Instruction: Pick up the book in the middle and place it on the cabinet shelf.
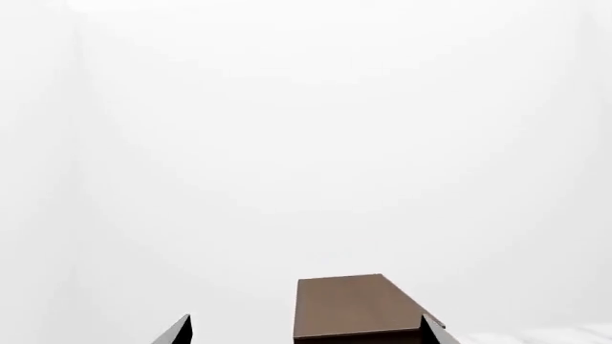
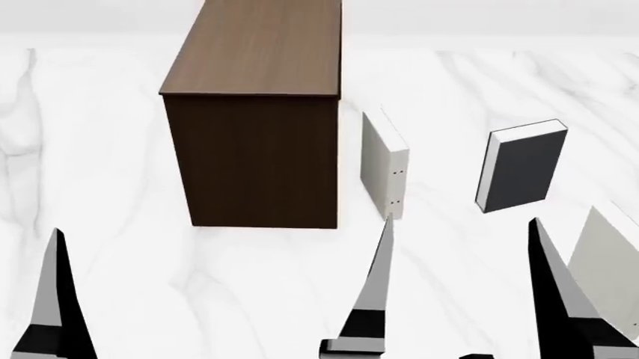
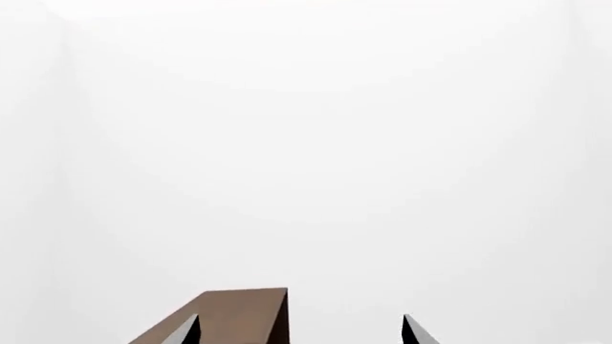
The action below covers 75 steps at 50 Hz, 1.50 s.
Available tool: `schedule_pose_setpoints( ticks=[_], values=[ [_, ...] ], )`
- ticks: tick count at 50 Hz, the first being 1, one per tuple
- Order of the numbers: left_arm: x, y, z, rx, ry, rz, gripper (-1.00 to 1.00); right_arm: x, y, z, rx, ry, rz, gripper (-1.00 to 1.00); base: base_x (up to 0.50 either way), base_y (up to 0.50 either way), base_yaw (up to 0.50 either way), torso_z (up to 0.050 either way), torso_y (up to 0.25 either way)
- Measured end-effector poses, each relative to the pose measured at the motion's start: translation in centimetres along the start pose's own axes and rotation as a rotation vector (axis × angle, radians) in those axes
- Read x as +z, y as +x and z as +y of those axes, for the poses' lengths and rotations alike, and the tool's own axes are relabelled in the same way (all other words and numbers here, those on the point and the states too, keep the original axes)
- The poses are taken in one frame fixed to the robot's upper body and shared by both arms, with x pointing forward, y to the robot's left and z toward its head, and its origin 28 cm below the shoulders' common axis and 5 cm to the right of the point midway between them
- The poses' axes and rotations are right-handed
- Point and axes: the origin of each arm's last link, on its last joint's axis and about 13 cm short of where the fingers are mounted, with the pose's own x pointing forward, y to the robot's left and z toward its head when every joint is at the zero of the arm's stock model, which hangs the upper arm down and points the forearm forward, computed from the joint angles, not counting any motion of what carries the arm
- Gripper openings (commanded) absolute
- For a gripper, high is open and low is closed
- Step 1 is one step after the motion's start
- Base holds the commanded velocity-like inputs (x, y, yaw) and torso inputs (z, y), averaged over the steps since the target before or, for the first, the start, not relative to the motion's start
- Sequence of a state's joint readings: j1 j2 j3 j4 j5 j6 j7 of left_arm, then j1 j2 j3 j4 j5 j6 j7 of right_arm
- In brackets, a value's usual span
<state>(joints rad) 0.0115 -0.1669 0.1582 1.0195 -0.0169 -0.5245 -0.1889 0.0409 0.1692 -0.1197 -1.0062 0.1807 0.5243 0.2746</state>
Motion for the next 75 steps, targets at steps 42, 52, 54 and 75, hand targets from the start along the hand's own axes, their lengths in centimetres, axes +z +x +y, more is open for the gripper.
schedule_pose_setpoints(
  ticks=[42,52,54,75],
  values=[
    [0.13,0.03,-0.12,-0.009,0.008,-0.002,1.0,-0.41,0.12,-0.11,-0.019,-0.02,0.043,1.0,0.5,0.0,0.0,0.0,0.001],
    [0.07,0.02,-0.09,-0.008,0.008,0.003,1.0,-0.58,0.16,-0.17,-0.038,-0.038,0.047,1.0,0.11,0.0,-0.1,0.0,0.002],
    [0.07,0.02,-0.08,-0.007,0.006,0.003,1.0,-0.58,0.1,-0.18,-0.036,-0.026,0.041,1.0,0.0,0.0,-0.5,0.0,0.0],
    [0.11,0.02,0.01,-0.003,-0.003,0.006,1.0,-0.6,-0.16,-0.28,-0.036,0.02,0.019,1.0,0.0,0.0,-0.5,0.0,0.0]
  ],
)
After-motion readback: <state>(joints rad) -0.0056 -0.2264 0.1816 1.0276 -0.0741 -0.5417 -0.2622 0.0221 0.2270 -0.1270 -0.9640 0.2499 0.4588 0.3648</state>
